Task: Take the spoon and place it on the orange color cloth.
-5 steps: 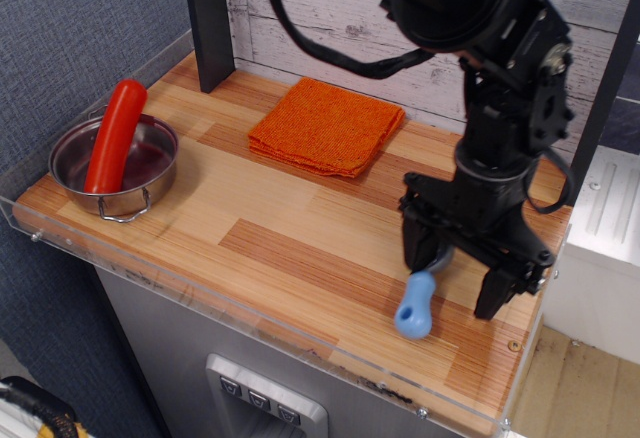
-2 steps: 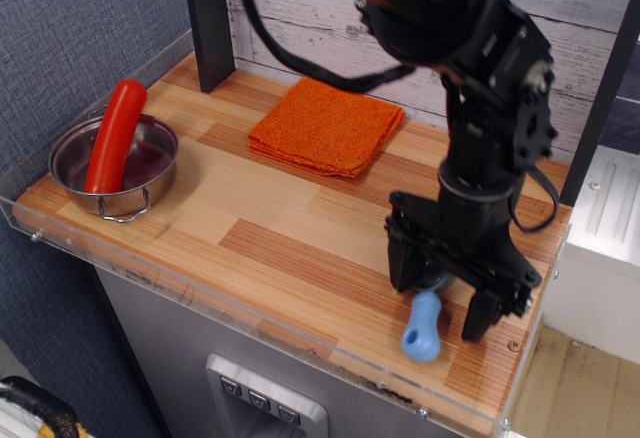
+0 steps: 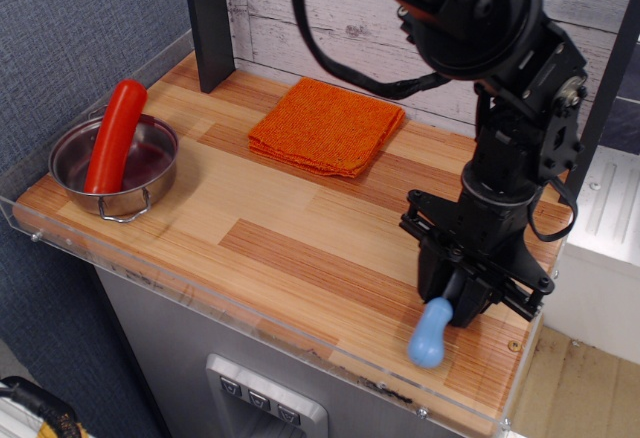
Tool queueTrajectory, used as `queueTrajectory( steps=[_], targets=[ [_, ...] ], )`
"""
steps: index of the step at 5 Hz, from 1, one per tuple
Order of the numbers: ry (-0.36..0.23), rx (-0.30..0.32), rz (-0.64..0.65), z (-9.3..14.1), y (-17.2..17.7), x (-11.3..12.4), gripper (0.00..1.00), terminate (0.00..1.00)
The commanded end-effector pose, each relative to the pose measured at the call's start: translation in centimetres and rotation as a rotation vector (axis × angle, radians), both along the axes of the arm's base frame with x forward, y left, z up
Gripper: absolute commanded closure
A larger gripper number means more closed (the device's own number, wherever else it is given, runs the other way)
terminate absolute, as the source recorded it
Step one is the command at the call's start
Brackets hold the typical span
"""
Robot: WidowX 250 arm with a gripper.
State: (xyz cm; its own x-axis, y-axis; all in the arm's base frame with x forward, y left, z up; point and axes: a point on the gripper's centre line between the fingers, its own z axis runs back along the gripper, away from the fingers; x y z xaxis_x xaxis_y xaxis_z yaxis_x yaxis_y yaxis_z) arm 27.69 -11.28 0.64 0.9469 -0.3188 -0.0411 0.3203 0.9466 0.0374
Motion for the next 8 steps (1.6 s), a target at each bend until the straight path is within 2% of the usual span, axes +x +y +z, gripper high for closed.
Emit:
queueTrajectory(
  steps=[1,2,3,4,6,8],
  targets=[
    [-0.134,-0.027,-0.046,3.6,-0.5,1.2,1.00,0.00],
    [-0.256,-0.057,-0.013,7.1,2.0,3.7,1.00,0.00],
    [-0.298,-0.033,0.008,8.8,5.0,6.2,1.00,0.00],
    [-0.292,-0.053,0.064,8.1,8.4,7.3,1.00,0.00],
    [-0.229,-0.088,0.114,6.2,13.9,8.4,1.00,0.00],
    [-0.234,-0.103,0.148,6.6,17.1,10.0,1.00,0.00]
  ],
)
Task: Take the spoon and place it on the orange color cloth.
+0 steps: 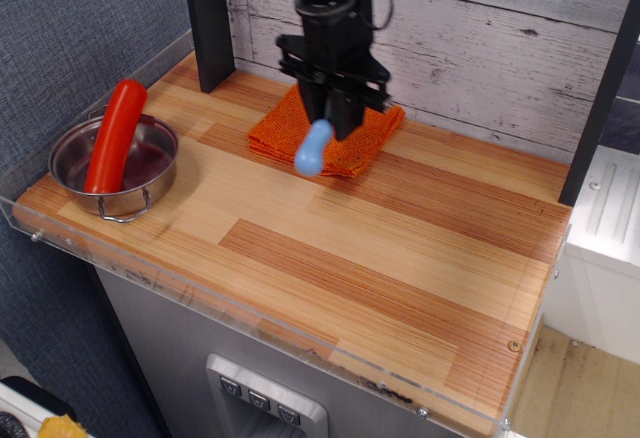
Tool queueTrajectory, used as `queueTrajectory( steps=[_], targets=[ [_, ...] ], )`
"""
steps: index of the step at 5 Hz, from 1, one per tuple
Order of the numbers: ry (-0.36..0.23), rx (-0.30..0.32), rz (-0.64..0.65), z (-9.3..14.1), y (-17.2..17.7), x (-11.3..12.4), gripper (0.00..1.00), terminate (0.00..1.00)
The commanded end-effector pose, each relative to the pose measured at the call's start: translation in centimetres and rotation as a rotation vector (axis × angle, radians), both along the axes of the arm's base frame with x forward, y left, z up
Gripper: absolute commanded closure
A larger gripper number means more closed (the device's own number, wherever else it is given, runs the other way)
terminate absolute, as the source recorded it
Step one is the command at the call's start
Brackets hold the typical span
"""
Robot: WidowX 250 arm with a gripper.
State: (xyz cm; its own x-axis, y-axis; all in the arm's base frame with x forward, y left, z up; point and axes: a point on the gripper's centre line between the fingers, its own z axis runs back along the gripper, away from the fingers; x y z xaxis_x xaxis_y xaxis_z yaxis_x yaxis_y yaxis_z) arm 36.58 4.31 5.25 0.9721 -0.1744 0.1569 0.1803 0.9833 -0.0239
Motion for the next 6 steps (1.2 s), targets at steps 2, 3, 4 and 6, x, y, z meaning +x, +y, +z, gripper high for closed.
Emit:
queueTrajectory(
  steps=[2,3,4,6],
  targets=[
    [-0.047,0.011,0.032,2.1,3.8,2.4,1.00,0.00],
    [-0.039,0.026,0.040,2.2,4.4,2.7,1.00,0.00],
    [-0.014,0.028,0.045,2.1,4.8,2.5,1.00,0.00],
    [0.001,0.021,0.052,2.1,3.7,2.5,0.00,0.00]
  ],
)
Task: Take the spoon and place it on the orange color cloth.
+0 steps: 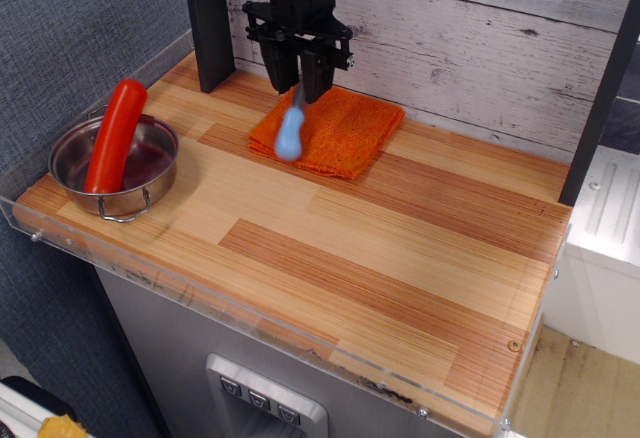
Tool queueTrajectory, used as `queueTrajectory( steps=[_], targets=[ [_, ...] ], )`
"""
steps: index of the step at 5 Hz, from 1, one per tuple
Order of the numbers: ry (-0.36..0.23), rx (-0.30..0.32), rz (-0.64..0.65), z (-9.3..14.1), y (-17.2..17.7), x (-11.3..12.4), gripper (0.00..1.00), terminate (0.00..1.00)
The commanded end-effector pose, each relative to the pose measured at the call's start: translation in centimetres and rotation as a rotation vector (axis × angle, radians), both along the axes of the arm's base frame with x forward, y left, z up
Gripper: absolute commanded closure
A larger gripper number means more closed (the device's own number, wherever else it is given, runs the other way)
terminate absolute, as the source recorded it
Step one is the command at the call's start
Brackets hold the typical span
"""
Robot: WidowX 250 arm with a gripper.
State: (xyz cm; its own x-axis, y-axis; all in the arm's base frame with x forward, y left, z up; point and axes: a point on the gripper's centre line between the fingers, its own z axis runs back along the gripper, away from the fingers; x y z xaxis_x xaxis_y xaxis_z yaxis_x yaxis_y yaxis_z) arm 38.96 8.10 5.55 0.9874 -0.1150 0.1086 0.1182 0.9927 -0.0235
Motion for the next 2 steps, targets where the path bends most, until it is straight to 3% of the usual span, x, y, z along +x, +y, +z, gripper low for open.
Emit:
queueTrajectory(
  steps=[1,2],
  targets=[
    [-0.062,0.012,-0.017,2.7,-0.7,-0.7,0.00,0.00],
    [-0.100,0.033,-0.020,5.1,-3.0,-2.8,0.00,0.00]
  ],
)
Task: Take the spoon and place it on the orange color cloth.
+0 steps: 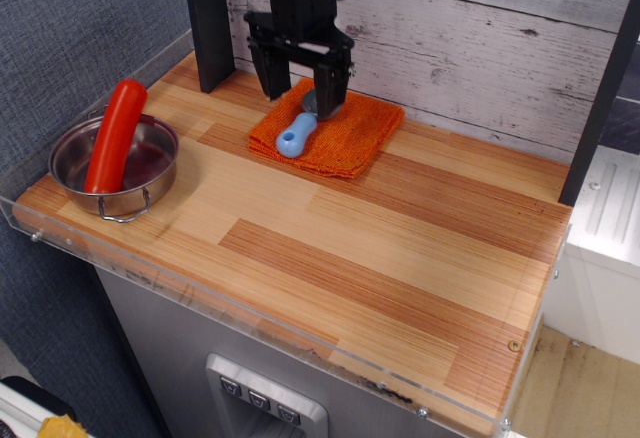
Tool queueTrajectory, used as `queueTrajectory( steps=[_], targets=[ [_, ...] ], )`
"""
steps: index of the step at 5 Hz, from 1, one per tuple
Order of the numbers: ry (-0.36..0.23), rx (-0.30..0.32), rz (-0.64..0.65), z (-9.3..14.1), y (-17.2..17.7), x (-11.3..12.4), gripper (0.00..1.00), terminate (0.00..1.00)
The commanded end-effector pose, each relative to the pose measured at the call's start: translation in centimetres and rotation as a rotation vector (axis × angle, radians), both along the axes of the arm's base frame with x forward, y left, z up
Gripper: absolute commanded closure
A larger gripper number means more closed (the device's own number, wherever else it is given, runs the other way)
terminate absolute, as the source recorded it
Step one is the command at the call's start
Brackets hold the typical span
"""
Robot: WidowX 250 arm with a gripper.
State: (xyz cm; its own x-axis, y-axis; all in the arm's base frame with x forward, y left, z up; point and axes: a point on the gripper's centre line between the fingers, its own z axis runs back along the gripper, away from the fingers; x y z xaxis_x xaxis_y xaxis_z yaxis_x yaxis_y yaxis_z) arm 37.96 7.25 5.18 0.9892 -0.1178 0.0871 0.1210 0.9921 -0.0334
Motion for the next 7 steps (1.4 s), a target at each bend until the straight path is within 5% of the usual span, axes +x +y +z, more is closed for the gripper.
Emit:
queueTrajectory(
  steps=[1,3,6,7],
  targets=[
    [-0.152,0.037,-0.009,6.4,-4.4,-4.5,0.00,0.00],
    [-0.108,0.042,-0.043,4.4,-7.3,-8.9,0.00,0.00],
    [-0.045,0.040,-0.036,2.8,-6.8,-10.1,0.00,0.00],
    [-0.045,0.040,-0.036,2.8,-6.8,-10.1,0.00,1.00]
  ],
)
